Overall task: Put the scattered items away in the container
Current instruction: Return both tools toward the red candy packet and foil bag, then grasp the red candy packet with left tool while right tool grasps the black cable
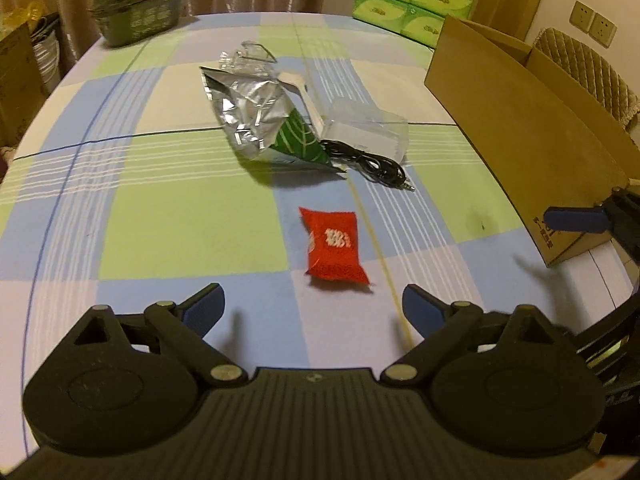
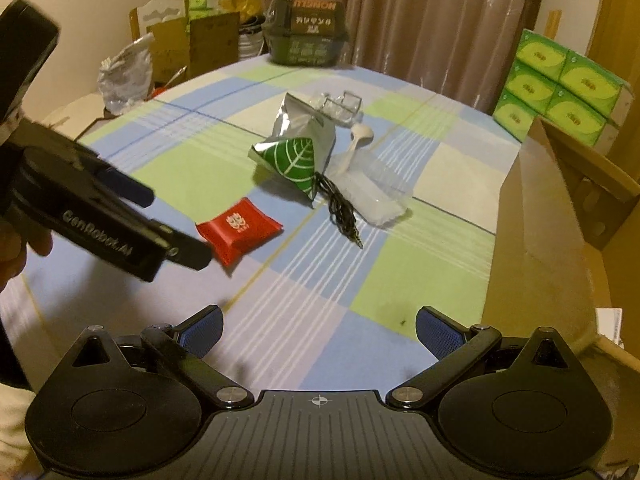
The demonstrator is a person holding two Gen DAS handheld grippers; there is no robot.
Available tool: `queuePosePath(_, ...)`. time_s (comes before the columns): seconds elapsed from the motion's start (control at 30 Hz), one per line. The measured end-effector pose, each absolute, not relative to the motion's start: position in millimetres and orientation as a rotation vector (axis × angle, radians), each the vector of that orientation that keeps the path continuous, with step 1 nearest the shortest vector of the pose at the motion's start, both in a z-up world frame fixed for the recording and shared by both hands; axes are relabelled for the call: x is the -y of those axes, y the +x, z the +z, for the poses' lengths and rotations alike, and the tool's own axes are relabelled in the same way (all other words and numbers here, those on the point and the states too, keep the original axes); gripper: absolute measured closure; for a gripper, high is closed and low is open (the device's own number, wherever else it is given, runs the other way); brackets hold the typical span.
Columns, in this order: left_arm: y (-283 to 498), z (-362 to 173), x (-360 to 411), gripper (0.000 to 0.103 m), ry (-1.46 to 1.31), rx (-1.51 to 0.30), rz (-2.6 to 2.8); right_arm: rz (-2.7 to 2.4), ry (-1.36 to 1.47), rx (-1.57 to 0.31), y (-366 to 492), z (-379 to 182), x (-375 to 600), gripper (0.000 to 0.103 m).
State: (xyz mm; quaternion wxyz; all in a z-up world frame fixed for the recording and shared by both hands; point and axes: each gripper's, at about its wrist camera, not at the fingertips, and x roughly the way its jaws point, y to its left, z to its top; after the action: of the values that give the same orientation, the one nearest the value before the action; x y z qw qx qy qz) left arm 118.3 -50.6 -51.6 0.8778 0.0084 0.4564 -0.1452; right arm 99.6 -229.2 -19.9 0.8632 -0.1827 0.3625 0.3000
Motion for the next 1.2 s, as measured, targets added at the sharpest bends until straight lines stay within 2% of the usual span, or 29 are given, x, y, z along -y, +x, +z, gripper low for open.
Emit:
queuePosePath(0.1, 129.9, -56.6, 56.7, 0.016, 0.021, -0.954, -0.32, 0.638, -0.391, -0.766, 105.5, -25.8, 227.5, 0.002)
queuePosePath(0.23, 145.3, -64.8, 64.4, 0.029, 0.031, -0.953, -0.334, 0.648, -0.396, -0.77, 113.1, -31.4, 223.7, 0.002)
queuePosePath(0.6, 158.3, -79.2, 78.4, 0.05, 0.133, -0.93, -0.382, 0.656, -0.391, -0.779, 130.7, -41.2, 216.0, 0.002)
queuePosePath(0.77, 158.7, -78.0, 75.2, 0.076, 0.169, -0.918, -0.375, 0.654, -0.393, -0.779, 138.6, -43.3, 214.4, 0.004)
queuePosePath(1.0, 149.1, -75.4, 58.4, 0.079, 0.208, -0.913, -0.359, 0.664, -0.412, -0.766, 154.7, -45.8, 202.2, 0.014)
queuePosePath(1.2, 142.5, -74.0, 40.7, 0.079, 0.209, -0.909, -0.328, 0.651, -0.395, -0.765, 181.8, -49.6, 187.9, 0.028)
